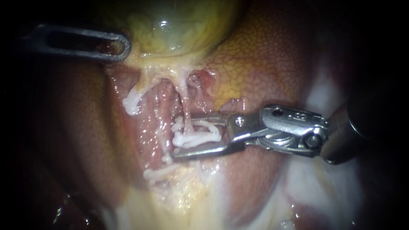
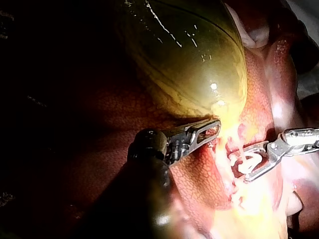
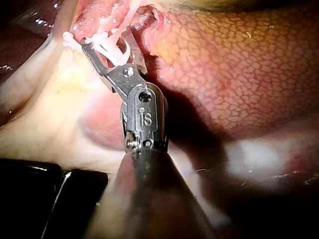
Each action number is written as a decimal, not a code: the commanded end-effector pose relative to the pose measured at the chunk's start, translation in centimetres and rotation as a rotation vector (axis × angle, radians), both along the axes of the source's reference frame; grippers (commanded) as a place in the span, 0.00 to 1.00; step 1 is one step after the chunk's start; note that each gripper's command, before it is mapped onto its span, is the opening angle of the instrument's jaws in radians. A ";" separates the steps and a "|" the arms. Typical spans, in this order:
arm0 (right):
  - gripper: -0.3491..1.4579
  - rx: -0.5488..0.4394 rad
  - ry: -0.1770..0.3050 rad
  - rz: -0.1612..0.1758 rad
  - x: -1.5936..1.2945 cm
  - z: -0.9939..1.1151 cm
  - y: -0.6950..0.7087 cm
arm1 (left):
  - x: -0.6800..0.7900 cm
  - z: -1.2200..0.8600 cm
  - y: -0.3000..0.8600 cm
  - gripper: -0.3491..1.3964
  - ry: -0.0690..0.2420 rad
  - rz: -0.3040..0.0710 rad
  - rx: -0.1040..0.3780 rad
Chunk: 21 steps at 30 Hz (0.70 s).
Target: Clipping third clip right tube
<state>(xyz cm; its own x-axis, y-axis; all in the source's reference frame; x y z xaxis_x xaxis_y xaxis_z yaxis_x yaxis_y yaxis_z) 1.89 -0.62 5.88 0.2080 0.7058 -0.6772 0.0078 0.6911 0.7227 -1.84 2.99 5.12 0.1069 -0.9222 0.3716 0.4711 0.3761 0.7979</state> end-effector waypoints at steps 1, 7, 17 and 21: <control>0.47 0.000 0.000 0.000 0.00 -0.01 0.00 | 0.00 0.00 0.00 0.00 0.000 0.000 0.000; 0.47 0.002 0.007 0.006 0.00 -0.02 0.03 | 0.00 -0.01 0.00 0.00 0.000 0.000 0.000; 0.47 0.018 0.027 0.033 0.04 -0.11 0.26 | 0.00 0.00 0.00 0.00 0.000 0.000 0.000; 0.47 0.031 0.036 0.048 0.09 -0.14 0.38 | 0.00 0.00 0.00 0.00 0.000 0.000 0.000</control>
<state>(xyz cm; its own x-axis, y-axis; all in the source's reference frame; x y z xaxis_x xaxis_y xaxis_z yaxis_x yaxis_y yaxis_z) 2.01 -0.21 5.73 0.1450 0.7352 -0.6622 0.0008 0.6692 0.7431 -1.84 2.99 5.12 0.1071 -0.9221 0.3717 0.4707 0.3764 0.7980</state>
